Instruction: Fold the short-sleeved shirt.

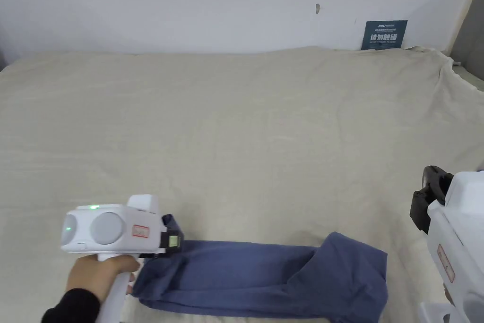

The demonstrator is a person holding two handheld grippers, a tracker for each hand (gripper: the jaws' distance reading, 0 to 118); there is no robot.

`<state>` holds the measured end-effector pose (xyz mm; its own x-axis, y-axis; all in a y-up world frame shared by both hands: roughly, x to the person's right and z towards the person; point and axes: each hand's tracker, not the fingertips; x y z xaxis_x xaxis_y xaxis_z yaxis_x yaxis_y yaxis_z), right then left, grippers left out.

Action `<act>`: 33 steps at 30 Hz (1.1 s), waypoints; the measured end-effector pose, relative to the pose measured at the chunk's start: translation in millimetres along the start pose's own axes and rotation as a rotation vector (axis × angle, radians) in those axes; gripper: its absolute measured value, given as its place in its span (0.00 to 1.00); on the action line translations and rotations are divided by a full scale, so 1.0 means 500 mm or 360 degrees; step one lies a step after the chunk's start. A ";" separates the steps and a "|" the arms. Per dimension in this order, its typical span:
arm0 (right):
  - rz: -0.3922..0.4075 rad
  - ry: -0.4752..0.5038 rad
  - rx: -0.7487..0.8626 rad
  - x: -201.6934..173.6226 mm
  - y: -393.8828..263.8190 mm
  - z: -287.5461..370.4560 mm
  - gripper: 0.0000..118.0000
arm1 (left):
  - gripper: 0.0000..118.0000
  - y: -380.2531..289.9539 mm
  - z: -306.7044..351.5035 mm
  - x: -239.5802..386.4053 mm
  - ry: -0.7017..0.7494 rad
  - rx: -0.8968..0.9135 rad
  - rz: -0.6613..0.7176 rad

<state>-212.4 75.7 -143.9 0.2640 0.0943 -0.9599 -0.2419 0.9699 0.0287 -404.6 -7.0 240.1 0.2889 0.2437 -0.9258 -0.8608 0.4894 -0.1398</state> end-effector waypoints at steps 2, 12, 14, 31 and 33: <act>0.0000 -0.0004 -0.0001 0.004 -0.001 0.004 0.00 | 0.04 -0.003 -0.031 0.044 -0.0017 -0.0031 -0.0049; -0.0004 -0.0030 -0.0030 0.019 -0.013 0.012 0.00 | 0.04 -0.032 -0.207 0.166 0.0040 -0.0205 -0.0078; -0.0001 -0.0033 -0.0040 0.022 -0.017 0.014 0.00 | 0.04 -0.038 -0.212 0.186 0.0085 -0.0226 -0.0082; 0.0006 -0.0039 -0.0044 0.027 -0.007 0.018 0.00 | 0.87 -0.004 -0.061 0.168 -0.0186 0.0111 0.0061; 0.0005 -0.0033 -0.0035 0.025 -0.002 0.019 0.00 | 0.87 0.001 -0.024 0.147 -0.0136 0.0220 0.0033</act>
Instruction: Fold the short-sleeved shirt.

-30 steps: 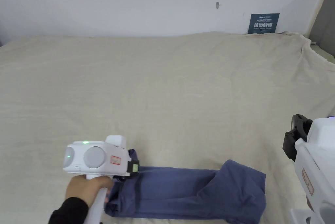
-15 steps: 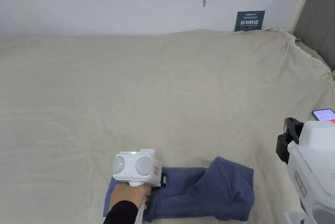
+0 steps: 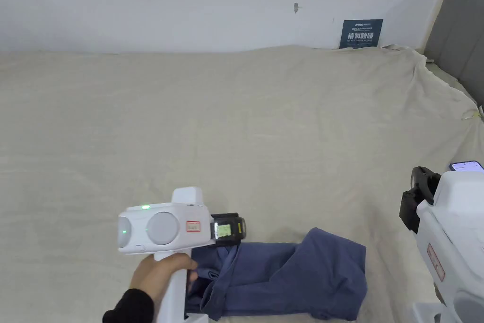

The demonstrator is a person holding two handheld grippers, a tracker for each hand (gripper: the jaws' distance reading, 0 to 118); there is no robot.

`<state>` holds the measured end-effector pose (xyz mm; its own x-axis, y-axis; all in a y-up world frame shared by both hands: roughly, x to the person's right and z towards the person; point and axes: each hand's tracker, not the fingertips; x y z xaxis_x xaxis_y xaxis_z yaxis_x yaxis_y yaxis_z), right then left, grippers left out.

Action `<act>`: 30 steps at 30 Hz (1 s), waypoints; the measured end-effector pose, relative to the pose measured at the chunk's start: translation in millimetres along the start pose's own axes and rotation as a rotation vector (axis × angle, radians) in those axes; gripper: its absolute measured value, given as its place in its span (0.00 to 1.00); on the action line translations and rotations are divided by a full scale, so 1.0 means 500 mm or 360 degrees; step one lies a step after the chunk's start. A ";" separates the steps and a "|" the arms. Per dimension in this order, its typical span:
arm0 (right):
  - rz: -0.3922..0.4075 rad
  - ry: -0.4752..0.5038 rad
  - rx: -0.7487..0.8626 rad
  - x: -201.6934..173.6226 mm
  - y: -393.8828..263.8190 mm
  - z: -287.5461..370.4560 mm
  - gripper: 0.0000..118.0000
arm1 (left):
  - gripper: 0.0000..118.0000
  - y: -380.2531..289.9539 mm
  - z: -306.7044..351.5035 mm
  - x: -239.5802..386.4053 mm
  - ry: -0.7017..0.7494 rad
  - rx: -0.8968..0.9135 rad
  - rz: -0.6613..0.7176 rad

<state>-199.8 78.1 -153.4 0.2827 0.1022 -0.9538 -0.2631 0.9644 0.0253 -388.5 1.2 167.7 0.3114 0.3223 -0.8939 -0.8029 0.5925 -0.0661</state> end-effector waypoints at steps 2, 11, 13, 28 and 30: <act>0.0002 0.0000 0.0009 -0.001 0.003 0.001 0.00 | 0.87 0.005 0.024 -0.024 0.0111 0.0084 -0.0055; -0.0002 -0.0005 0.0006 0.002 0.005 0.003 0.00 | 0.03 -0.065 0.023 -0.136 0.0274 0.0340 -0.0092; -0.0002 -0.0011 0.0002 0.004 0.003 0.003 0.00 | 0.00 -0.085 0.005 -0.146 0.0324 0.0335 -0.0119; 0.0004 -0.0034 -0.0037 0.013 -0.011 0.005 0.00 | 0.00 -0.213 -0.117 -0.121 0.0289 0.0089 -0.0206; 0.0006 -0.0041 -0.0042 0.016 -0.013 0.006 0.00 | 0.00 -0.217 -0.118 -0.104 0.0277 0.0078 -0.0212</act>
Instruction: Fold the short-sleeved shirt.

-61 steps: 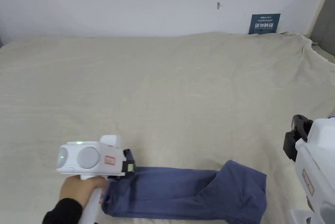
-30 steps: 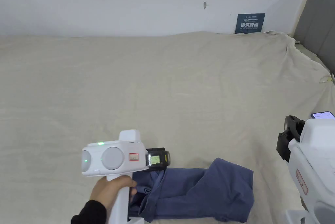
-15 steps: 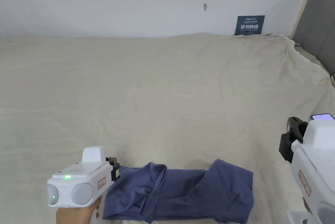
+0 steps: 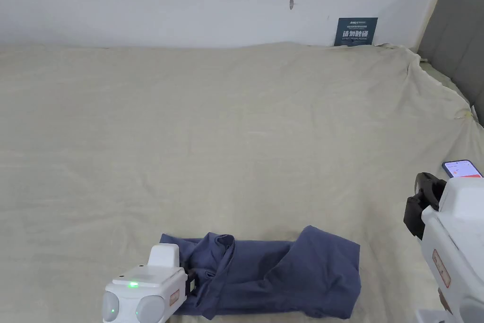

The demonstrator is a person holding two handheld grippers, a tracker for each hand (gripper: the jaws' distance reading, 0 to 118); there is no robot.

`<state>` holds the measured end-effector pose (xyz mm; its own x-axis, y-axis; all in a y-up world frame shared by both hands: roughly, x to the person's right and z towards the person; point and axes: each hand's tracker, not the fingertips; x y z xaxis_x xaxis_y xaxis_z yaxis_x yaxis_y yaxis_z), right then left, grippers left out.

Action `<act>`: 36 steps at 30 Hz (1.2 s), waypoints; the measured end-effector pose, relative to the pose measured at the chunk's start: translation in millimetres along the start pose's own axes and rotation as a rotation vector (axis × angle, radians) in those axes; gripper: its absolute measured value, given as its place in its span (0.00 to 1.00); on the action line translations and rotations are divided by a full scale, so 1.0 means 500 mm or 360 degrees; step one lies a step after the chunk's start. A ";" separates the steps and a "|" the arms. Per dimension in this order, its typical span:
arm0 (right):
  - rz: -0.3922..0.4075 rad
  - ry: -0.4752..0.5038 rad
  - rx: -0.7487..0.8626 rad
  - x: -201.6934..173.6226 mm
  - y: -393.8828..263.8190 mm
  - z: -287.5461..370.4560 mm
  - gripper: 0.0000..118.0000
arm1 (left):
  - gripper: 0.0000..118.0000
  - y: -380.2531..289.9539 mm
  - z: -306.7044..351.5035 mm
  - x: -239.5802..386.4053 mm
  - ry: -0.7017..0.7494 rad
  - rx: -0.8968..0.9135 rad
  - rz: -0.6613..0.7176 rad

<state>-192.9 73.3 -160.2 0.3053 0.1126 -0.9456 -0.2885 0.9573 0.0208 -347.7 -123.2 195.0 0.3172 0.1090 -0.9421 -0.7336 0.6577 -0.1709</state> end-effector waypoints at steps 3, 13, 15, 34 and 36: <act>-0.0006 -0.0009 -0.0003 0.006 -0.002 0.001 0.00 | 0.00 0.001 0.003 0.020 -0.0076 0.0013 -0.0014; -0.0012 -0.0030 -0.0005 0.016 -0.002 0.002 0.00 | 0.00 -0.024 -0.020 0.148 -0.0219 -0.0006 -0.0123; -0.0011 -0.0032 -0.0008 0.019 -0.004 0.004 0.00 | 0.00 -0.022 -0.028 0.160 -0.0226 -0.0012 -0.0120; -0.0011 -0.0010 0.0039 0.010 0.022 0.006 0.00 | 0.00 0.141 0.112 0.060 -0.0439 0.0160 0.0012; -0.0016 0.0002 0.0049 0.005 0.026 0.006 0.00 | 0.00 0.173 0.139 0.020 -0.0531 0.0134 0.0092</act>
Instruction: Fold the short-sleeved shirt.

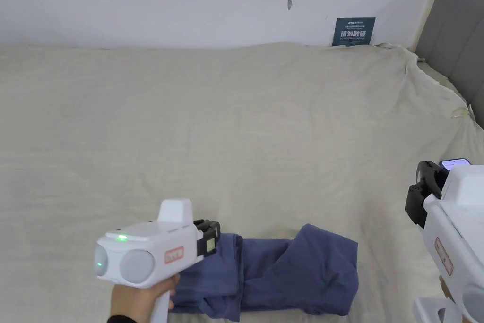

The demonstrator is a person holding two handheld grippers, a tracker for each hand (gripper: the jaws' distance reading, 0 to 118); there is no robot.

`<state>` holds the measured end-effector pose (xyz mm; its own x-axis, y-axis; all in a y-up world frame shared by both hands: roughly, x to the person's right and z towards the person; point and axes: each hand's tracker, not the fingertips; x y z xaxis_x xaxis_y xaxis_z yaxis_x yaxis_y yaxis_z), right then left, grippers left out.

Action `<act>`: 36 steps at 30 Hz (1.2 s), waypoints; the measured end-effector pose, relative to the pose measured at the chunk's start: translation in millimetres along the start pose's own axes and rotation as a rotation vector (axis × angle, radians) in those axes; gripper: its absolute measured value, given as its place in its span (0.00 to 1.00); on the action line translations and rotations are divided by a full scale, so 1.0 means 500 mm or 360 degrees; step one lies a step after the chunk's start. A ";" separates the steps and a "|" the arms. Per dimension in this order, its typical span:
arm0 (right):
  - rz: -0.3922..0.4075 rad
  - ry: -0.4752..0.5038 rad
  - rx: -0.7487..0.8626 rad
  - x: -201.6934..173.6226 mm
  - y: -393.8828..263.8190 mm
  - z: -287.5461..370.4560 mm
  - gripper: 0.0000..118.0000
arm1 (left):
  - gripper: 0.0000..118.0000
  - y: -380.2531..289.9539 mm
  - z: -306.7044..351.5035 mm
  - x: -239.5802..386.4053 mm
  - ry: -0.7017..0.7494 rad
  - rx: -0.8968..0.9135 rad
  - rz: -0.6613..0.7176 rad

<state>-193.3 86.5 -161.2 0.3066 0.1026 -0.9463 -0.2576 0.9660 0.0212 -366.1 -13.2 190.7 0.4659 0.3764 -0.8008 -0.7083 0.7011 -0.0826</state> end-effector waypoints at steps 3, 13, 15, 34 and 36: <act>0.0003 0.0016 0.0003 -0.008 0.002 -0.002 0.00 | 0.00 0.030 0.034 -0.048 -0.0061 -0.0001 0.0132; 0.0019 0.0042 -0.0027 -0.026 -0.005 -0.010 0.00 | 0.66 0.002 0.033 -0.267 -0.0126 -0.0264 0.0575; 0.0026 0.0041 -0.0038 -0.028 -0.008 -0.013 0.00 | 0.74 -0.019 0.018 -0.301 -0.0166 -0.0333 0.0636; 0.0066 0.0000 -0.0115 -0.035 -0.025 -0.037 0.00 | 0.57 -0.088 -0.113 -0.401 -0.0311 -0.0460 0.0676; 0.0068 -0.0001 -0.0120 -0.034 -0.025 -0.038 0.00 | 0.50 -0.093 -0.118 -0.395 -0.0292 -0.0469 0.0618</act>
<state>-212.6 68.3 -151.5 0.2943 0.1432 -0.9449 -0.3386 0.9402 0.0370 -456.3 -155.9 317.8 0.2057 0.6932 -0.6908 -0.9543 0.2985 0.0154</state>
